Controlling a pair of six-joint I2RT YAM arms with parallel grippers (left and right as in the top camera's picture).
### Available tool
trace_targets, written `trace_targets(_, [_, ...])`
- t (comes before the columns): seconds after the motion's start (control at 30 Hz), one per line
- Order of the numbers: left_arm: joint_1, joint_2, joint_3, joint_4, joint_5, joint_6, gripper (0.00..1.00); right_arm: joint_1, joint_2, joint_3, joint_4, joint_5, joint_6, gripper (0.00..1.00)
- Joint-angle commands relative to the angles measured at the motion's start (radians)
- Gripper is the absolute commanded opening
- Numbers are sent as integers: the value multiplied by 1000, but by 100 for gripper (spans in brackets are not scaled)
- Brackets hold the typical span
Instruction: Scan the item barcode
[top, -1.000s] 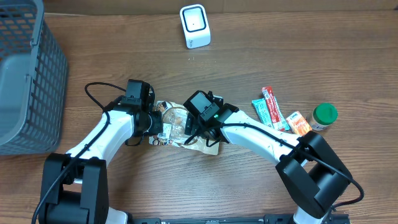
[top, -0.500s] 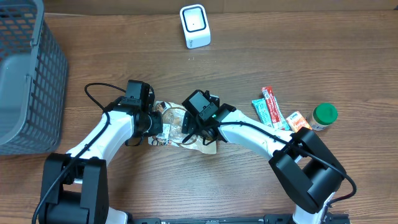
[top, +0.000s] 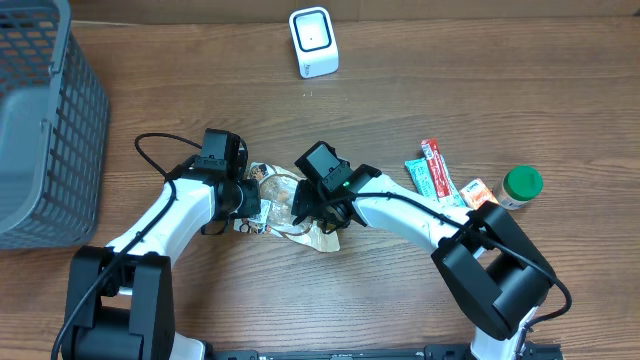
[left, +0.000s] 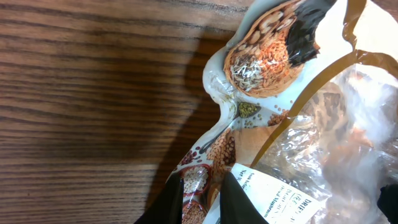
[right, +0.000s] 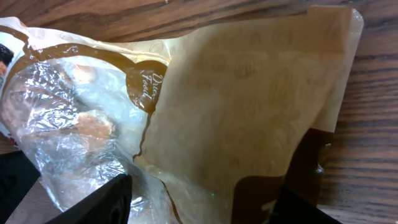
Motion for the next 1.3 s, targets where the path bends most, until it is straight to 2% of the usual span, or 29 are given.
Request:
trace_targets(0.0, [-3,8,-16,5,6,-14,13,3,22,-8,21,-28,11,63])
trace_targets(0.2, [-3,8,-18,7,7,-14,13,3,22,-8,68,-53,11,52])
trace_targets(0.43, [-3,8,-18,7,7,-14,14,3,22,-8,109,-108,10,23])
trace_targets(0.57, [-3,8,-18,7,7,-13,15,3,22,-8,108,-125,-2,20])
trace_targets(0.67, [-3,8,-17,6,7,-13,8,1,21,-8,106,-126,-51,15])
trace_targets(0.73, [0,7,-11,6,7,-12,9,-3,21,-8,105,-126,-77,13])
trace_targets(0.8, [8,7,12,2,7,-3,12,-9,21,-8,103,-125,-77,12])
trace_targets(0.87, [24,3,58,-14,1,-1,16,-15,21,-8,102,-126,-77,4])
trace_targets(0.93, [44,1,122,-42,-26,-2,21,-21,21,-8,102,-125,-77,4])
trace_targets(1.07, [100,1,257,-80,-103,-2,43,-26,21,-8,102,-125,-77,4])
trace_targets(1.17, [153,1,337,-104,-97,-11,44,-26,21,-8,103,-125,-77,4])
trace_targets(1.2, [169,1,359,-110,-93,-14,48,-26,21,-8,103,-125,-77,4])
trace_targets(1.27, [197,1,388,-112,-90,-14,63,-26,21,-8,107,-124,-77,4])
